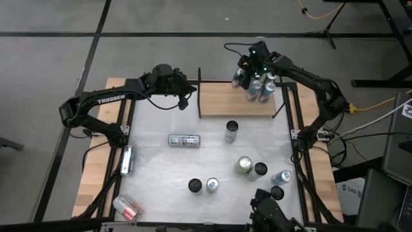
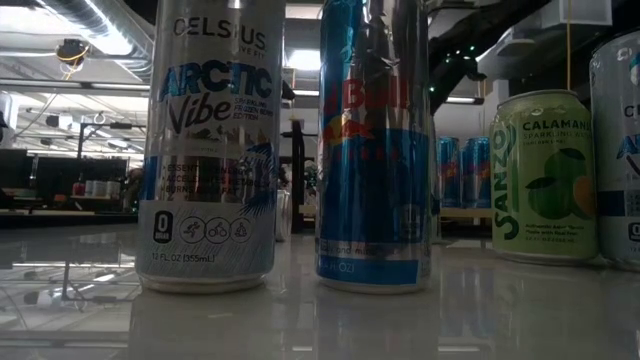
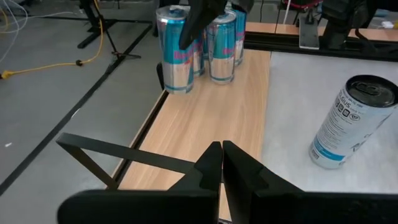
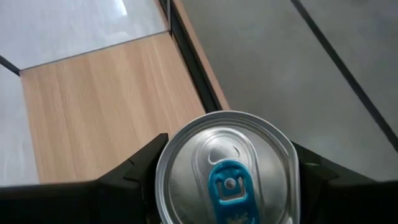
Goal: Place canned beverage on shelf
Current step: Put the blue soda can on the shelf aligned with the other blue soda cans
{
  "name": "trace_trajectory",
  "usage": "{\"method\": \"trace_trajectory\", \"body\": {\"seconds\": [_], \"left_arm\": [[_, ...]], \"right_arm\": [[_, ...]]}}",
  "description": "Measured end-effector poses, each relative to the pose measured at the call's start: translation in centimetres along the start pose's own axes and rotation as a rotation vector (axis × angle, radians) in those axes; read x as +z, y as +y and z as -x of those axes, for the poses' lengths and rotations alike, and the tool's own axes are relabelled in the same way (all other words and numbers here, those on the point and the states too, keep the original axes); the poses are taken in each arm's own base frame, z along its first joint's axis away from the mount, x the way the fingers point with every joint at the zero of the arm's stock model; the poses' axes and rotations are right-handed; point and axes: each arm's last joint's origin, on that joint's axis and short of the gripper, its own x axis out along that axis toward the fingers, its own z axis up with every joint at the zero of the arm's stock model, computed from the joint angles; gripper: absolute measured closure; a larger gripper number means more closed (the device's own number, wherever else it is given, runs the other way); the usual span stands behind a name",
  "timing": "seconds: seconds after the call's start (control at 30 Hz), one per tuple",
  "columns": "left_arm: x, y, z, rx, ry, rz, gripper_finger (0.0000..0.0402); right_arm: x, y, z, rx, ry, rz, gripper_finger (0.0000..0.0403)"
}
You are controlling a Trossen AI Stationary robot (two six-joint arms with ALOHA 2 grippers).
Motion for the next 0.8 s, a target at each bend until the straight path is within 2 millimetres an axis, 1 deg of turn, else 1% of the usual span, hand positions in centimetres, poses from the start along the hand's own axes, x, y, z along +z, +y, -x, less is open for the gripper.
{"method": "trace_trajectory", "body": {"seconds": [0.2, 0.5, 0.8], "left_arm": [[0.0, 0.0, 0.0, 0.0, 0.001, 0.001, 0.0396], [0.0, 0.0, 0.0, 0.0, 0.001, 0.001, 0.0396], [0.0, 0.0, 0.0, -0.001, 0.002, 0.0, 0.0396]], "right_arm": [[-0.5, -0.1, -0.9, -0.016, 0.051, 0.001, 0.0183], [-0.9, 0.0, -0.9, -0.006, 0.096, 0.015, 0.0182], [-1.3, 0.0, -1.4, -0.011, 0.119, 0.025, 0.0182]]}}
